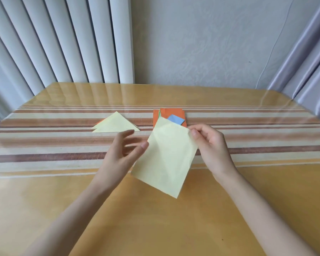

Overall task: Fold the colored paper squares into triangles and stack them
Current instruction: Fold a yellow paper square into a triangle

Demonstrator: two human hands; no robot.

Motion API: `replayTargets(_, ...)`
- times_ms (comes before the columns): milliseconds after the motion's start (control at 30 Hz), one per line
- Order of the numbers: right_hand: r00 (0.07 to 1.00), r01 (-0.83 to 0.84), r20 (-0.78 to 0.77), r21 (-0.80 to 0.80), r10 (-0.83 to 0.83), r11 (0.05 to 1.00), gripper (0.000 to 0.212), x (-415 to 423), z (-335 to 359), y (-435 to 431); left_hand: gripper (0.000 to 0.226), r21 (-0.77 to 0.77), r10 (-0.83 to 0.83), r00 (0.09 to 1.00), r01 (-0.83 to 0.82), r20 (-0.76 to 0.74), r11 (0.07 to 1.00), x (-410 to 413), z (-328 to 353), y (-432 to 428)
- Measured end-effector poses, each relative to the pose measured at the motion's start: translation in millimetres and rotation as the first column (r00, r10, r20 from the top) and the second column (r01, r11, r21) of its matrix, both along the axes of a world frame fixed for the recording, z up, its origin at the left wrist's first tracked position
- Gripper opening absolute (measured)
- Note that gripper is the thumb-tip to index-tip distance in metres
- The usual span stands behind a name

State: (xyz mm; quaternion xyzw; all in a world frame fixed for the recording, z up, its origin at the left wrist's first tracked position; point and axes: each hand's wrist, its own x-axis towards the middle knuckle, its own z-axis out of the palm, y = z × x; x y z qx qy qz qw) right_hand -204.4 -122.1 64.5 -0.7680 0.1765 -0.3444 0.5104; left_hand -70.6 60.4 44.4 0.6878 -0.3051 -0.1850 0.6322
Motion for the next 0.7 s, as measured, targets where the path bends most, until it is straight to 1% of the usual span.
replayTargets(33, 0.998, 0.016, -0.057, -0.025, -0.018, 1.0, 0.018, 2, -8, -2, 0.053, 0.063, -0.011, 1.0, 0.009, 0.016, 0.998, -3, -2, -1)
replayTargets(67, 0.992, 0.026, -0.117, -0.078, -0.035, 0.997, 0.018, 3, -16, -4, 0.053, 0.134, -0.013, 0.997, 0.003, 0.074, 0.991, -5, -6, -1)
replayTargets(133, 0.977, 0.02, -0.205, -0.187, -0.059, 0.982, 0.017, 6, -30, -5, 0.052, 0.262, -0.027, 0.964, -0.045, 0.264, 0.964, -8, -20, 3)
replayTargets(200, 0.961, 0.007, -0.263, -0.269, -0.081, 0.963, 0.017, 10, -40, -4, 0.053, 0.343, -0.127, 0.87, -0.051, 0.476, 0.938, -10, -35, 11)
replayTargets(233, 0.954, -0.002, -0.284, -0.314, -0.092, 0.949, 0.017, 12, -44, -3, 0.055, 0.389, -0.208, 0.811, -0.025, 0.546, 0.921, -10, -40, 16)
replayTargets(267, 0.949, -0.017, -0.3, -0.355, -0.097, 0.935, 0.018, 14, -48, -2, 0.057, 0.43, -0.285, 0.761, 0.008, 0.583, 0.903, -10, -45, 20)
replayTargets(333, 0.947, -0.046, -0.31, -0.388, -0.083, 0.92, 0.018, 17, -55, -1, 0.055, 0.481, -0.393, 0.688, 0.072, 0.61, 0.874, -11, -50, 27)
replayTargets(433, 0.947, -0.046, -0.307, -0.415, -0.092, 0.909, 0.017, 19, -62, 0, 0.054, 0.529, -0.467, 0.616, 0.095, 0.635, 0.844, -13, -55, 28)
replayTargets(500, 0.941, -0.038, -0.313, -0.467, -0.125, 0.883, 0.016, 21, -66, -2, 0.057, 0.575, -0.503, 0.595, 0.083, 0.627, 0.814, -14, -55, 26)
replayTargets(567, 0.942, -0.04, -0.298, -0.553, -0.153, 0.832, 0.016, 21, -68, -3, 0.059, 0.605, -0.521, 0.591, 0.068, 0.616, 0.793, -14, -56, 25)
replayTargets(633, 0.947, -0.02, -0.261, -0.634, -0.189, 0.773, 0.016, 19, -69, -4, 0.06, 0.607, -0.516, 0.584, 0.051, 0.626, 0.793, -14, -57, 25)
replayTargets(700, 0.959, -0.005, -0.216, -0.667, -0.186, 0.745, 0.018, 11, -66, 0, 0.059, 0.597, -0.497, 0.578, 0.022, 0.647, 0.802, -15, -59, 26)
